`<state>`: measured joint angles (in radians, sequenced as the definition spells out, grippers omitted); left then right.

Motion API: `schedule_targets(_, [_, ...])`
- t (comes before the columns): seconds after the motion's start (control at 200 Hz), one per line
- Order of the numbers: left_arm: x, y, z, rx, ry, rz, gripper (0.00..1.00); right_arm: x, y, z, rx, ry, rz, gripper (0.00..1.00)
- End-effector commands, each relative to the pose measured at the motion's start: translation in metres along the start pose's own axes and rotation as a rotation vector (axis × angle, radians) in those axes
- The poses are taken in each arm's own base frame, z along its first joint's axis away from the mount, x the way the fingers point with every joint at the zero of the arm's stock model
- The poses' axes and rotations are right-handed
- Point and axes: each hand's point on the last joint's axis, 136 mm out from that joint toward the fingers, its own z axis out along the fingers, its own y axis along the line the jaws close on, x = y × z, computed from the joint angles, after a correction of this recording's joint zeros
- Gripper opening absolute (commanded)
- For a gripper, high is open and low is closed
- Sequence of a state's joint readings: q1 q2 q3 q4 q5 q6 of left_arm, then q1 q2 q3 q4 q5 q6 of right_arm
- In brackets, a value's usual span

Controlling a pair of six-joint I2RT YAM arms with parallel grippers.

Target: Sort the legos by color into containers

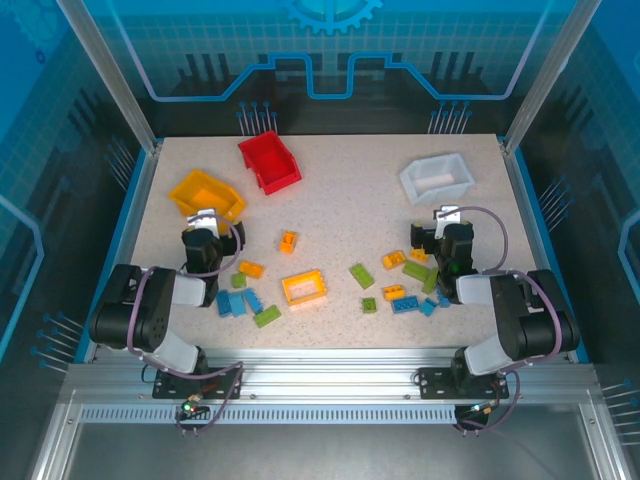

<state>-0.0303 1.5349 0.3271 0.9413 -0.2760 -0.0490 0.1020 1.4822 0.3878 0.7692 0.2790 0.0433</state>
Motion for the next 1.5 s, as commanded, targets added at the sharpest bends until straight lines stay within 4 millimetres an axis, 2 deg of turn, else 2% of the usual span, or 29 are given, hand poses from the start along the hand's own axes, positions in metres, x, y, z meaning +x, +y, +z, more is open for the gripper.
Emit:
schedule_targets(0.0, [-0.021, -0.010, -0.024, 0.014, -0.163, 0.045, 0.99, -0.041, -0.005, -0.019, 0.048, -0.066, -0.020, 1.00])
schedule_targets(0.07, [-0.040, -0.033, -0.050, -0.088, -0.307, 0.197, 0.99, -0.074, -0.011, -0.047, 0.068, -0.143, 0.004, 1.00])
schedule_targets(0.14, [-0.060, -0.061, -0.065, -0.074, -0.373, 0.318, 0.99, -0.112, -0.016, -0.080, 0.079, -0.239, 0.032, 1.00])
schedule_targets(0.225, [-0.104, -0.091, -0.087, -0.027, -0.486, 0.330, 0.99, -0.153, -0.022, -0.114, 0.072, -0.299, 0.092, 1.00])
schedule_targets(0.305, [-0.145, -0.114, -0.104, -0.010, -0.519, 0.382, 0.99, -0.177, -0.022, -0.138, 0.044, -0.318, 0.117, 1.00])
schedule_targets(0.41, [-0.199, -0.110, -0.126, -0.015, -0.507, 0.225, 0.99, -0.208, -0.026, -0.167, 0.023, -0.348, 0.158, 1.00])
schedule_targets(0.475, [-0.218, -0.101, -0.135, -0.026, -0.356, 0.106, 0.99, -0.223, -0.025, -0.178, -0.011, -0.345, 0.207, 1.00])
schedule_targets(0.49, [-0.222, -0.100, -0.138, -0.018, -0.311, 0.071, 0.99, -0.219, -0.024, -0.177, -0.016, -0.322, 0.222, 1.00])
schedule_targets(0.51, [-0.226, -0.098, -0.143, -0.007, -0.256, 0.033, 0.99, -0.228, -0.025, -0.183, -0.028, -0.319, 0.259, 1.00])
schedule_targets(0.525, [-0.233, -0.098, -0.148, 0.013, -0.235, 0.000, 0.99, -0.227, -0.025, -0.184, -0.035, -0.296, 0.286, 1.00])
schedule_targets(0.555, [-0.230, -0.098, -0.153, 0.038, -0.150, -0.008, 0.99, -0.223, -0.026, -0.186, -0.042, -0.246, 0.352, 1.00])
schedule_targets(0.585, [-0.239, -0.095, -0.156, 0.048, -0.141, -0.066, 0.99, -0.212, -0.027, -0.187, -0.039, -0.177, 0.424, 1.00])
schedule_targets(0.615, [-0.240, -0.093, -0.154, 0.084, -0.113, -0.125, 0.99, -0.207, -0.028, -0.188, -0.045, -0.147, 0.466, 1.00])
schedule_targets(0.675, [-0.241, -0.083, -0.145, 0.195, -0.009, -0.272, 0.99, -0.214, -0.012, -0.188, -0.160, -0.169, 0.417, 1.00])
schedule_targets(0.71, [-0.235, -0.076, -0.139, 0.227, 0.081, -0.366, 0.99, -0.214, -0.010, -0.188, -0.172, -0.161, 0.416, 1.00])
schedule_targets(0.805, [-0.225, -0.045, -0.125, 0.133, 0.252, -0.468, 0.99, -0.211, -0.008, -0.180, -0.157, -0.074, 0.419, 1.00])
schedule_targets(0.9, [-0.206, -0.028, -0.105, 0.044, 0.402, -0.499, 0.98, -0.210, 0.001, -0.165, -0.165, 0.030, 0.396, 0.96])
schedule_targets(0.95, [-0.196, -0.021, -0.092, 0.016, 0.460, -0.534, 0.95, -0.207, 0.008, -0.153, -0.168, 0.082, 0.390, 0.96])
schedule_targets(1.065, [-0.179, -0.012, -0.053, -0.024, 0.529, -0.603, 0.87, -0.199, 0.029, -0.126, -0.220, 0.209, 0.395, 0.92])
schedule_targets(1.211, [-0.154, -0.001, 0.006, -0.072, 0.603, -0.639, 0.77, -0.190, 0.053, -0.097, -0.281, 0.301, 0.398, 0.91])
schedule_targets(1.366, [-0.131, -0.004, 0.065, -0.035, 0.658, -0.690, 0.74, -0.181, 0.067, -0.078, -0.311, 0.351, 0.383, 0.90])
schedule_targets(1.491, [-0.113, -0.005, 0.099, -0.045, 0.711, -0.696, 0.68, -0.173, 0.072, -0.072, -0.329, 0.378, 0.377, 0.90])
